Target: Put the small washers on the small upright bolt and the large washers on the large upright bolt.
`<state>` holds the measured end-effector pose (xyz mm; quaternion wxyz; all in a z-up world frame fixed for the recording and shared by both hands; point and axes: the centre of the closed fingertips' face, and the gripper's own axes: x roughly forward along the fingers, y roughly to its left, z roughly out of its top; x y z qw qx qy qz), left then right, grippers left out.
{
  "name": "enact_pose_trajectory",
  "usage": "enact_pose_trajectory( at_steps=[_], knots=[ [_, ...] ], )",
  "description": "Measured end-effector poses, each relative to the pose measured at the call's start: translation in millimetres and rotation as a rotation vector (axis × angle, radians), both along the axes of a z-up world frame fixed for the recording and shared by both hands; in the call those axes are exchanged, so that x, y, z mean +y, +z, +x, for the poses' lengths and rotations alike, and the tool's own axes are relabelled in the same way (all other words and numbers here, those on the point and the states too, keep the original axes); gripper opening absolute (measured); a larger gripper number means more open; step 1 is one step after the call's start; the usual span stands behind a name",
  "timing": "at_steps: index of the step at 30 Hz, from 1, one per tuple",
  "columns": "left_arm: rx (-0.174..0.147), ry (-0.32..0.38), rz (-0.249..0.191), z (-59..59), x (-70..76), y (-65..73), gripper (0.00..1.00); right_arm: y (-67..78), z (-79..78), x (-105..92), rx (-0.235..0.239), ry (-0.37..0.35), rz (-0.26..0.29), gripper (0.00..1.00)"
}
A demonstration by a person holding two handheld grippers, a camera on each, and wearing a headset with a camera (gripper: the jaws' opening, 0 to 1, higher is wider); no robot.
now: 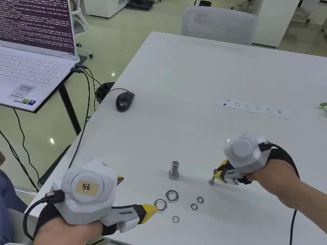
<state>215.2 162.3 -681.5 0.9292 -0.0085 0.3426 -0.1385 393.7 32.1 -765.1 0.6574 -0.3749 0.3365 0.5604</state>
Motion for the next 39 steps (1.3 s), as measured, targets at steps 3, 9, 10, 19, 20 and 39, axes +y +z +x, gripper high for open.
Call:
enact_pose_trajectory(
  at_steps=[3,9,10,19,20,39],
  knots=[
    [0.000,0.000,-0.001,0.0,-0.4,0.5,0.63,-1.2,-0.3,0.2,0.003,0.003,-0.005,0.13],
    [0.003,-0.003,-0.001,-0.5,-0.8,-0.6,0.63,-3.2,0.3,0.5,0.002,0.008,-0.014,0.13],
    [0.003,-0.002,-0.001,-0.6,-0.6,-0.7,0.63,-3.3,0.7,1.0,0.002,0.009,-0.015,0.13],
    [0.003,0.001,-0.004,-0.6,-0.2,-1.2,0.63,-6.7,0.5,1.1,0.004,0.013,-0.029,0.13],
    [0.003,0.001,-0.005,-0.7,-0.3,-1.3,0.63,-6.6,0.3,1.5,0.003,0.014,-0.030,0.13],
    [0.014,0.003,-0.008,-3.2,-0.3,-5.1,0.63,-48.3,-1.6,-3.8,0.042,0.019,-0.084,0.10]
  ],
)
